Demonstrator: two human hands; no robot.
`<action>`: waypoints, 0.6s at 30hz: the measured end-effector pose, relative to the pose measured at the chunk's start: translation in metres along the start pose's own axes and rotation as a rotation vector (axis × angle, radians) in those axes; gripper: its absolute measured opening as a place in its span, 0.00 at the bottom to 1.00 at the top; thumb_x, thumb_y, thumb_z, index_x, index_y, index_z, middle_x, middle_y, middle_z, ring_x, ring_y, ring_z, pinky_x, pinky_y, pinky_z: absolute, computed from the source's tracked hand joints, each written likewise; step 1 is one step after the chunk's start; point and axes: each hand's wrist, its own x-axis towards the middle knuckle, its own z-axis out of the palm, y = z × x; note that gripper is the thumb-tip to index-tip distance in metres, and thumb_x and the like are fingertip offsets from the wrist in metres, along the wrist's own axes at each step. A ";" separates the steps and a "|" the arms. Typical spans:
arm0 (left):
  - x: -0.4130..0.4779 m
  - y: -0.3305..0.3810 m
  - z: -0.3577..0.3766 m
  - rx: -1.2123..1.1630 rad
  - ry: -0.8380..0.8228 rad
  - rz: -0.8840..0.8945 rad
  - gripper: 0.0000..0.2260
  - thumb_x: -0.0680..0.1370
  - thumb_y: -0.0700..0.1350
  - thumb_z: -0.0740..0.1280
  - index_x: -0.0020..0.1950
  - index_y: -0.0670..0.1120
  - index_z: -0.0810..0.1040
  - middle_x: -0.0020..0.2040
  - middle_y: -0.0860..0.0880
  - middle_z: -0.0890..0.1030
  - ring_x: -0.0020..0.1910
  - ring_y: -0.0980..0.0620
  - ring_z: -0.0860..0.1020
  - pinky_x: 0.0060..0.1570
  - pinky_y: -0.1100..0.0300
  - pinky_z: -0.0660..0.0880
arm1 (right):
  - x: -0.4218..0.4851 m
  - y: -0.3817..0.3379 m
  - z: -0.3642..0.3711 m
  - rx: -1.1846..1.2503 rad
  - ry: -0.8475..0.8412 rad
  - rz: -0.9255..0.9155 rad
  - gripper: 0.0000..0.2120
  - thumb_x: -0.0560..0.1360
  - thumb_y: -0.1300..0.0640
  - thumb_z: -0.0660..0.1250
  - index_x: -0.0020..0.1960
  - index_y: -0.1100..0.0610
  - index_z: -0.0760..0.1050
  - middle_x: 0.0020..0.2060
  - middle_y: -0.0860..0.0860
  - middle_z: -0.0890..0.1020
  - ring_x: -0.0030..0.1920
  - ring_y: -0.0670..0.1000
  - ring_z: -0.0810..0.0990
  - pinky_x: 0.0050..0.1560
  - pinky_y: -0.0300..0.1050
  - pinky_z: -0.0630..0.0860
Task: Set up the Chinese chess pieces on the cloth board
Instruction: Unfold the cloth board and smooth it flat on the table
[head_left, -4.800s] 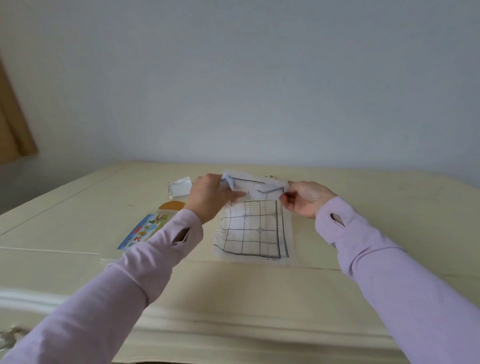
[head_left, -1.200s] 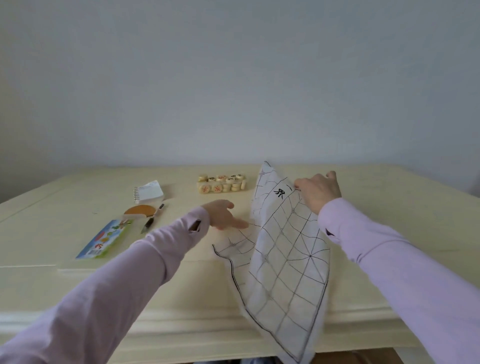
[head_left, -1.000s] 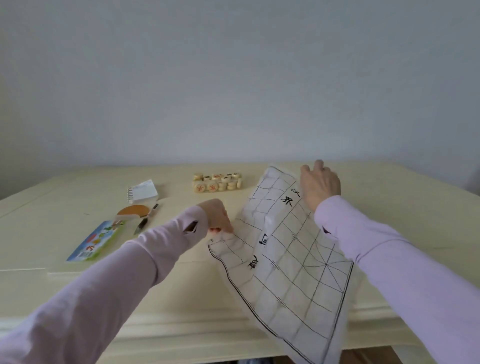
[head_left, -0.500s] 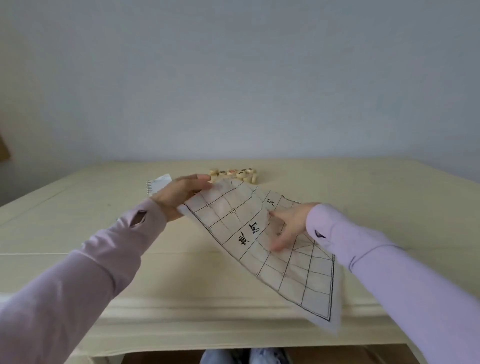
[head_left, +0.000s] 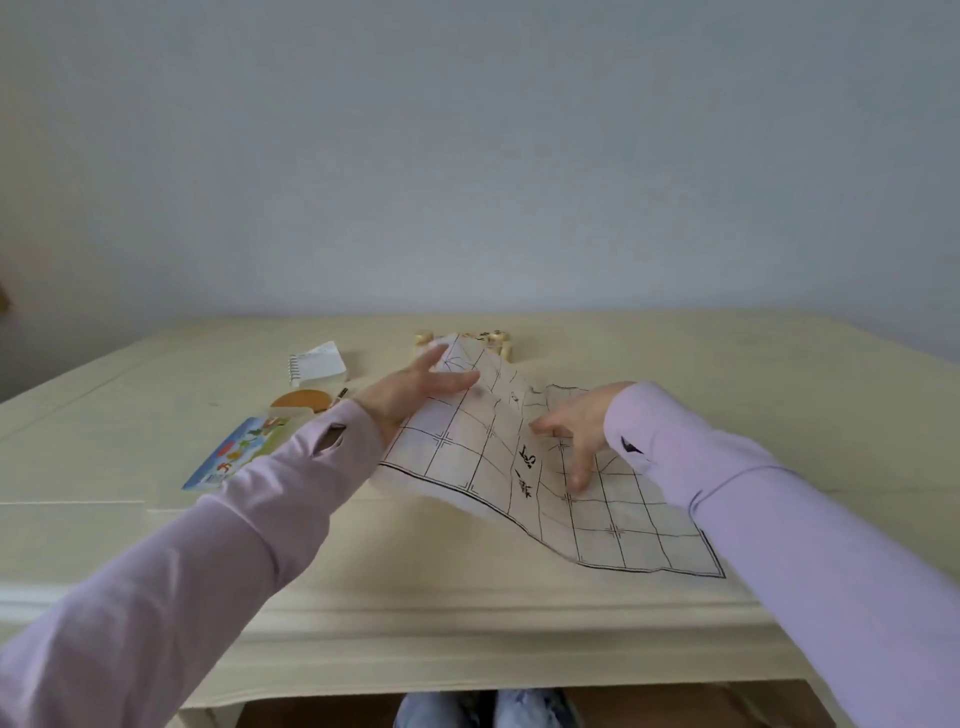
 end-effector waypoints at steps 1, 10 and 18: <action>0.003 0.003 -0.005 0.010 0.038 0.060 0.29 0.71 0.38 0.70 0.69 0.54 0.67 0.53 0.42 0.81 0.39 0.46 0.83 0.35 0.57 0.80 | -0.001 0.002 0.001 0.019 -0.009 -0.009 0.43 0.68 0.46 0.73 0.75 0.40 0.53 0.74 0.46 0.62 0.72 0.51 0.62 0.70 0.50 0.63; -0.020 0.018 -0.079 0.863 0.451 -0.024 0.26 0.68 0.34 0.72 0.64 0.50 0.75 0.52 0.45 0.76 0.40 0.46 0.75 0.37 0.63 0.72 | 0.015 0.004 0.016 0.195 0.003 0.001 0.53 0.62 0.30 0.69 0.76 0.40 0.41 0.76 0.42 0.50 0.76 0.49 0.51 0.75 0.51 0.53; -0.033 0.034 0.006 1.386 0.297 0.315 0.21 0.80 0.46 0.59 0.73 0.45 0.64 0.72 0.43 0.65 0.72 0.46 0.62 0.68 0.59 0.59 | 0.030 -0.005 0.014 0.248 0.018 -0.027 0.41 0.71 0.28 0.55 0.77 0.43 0.45 0.76 0.44 0.53 0.76 0.48 0.51 0.76 0.50 0.49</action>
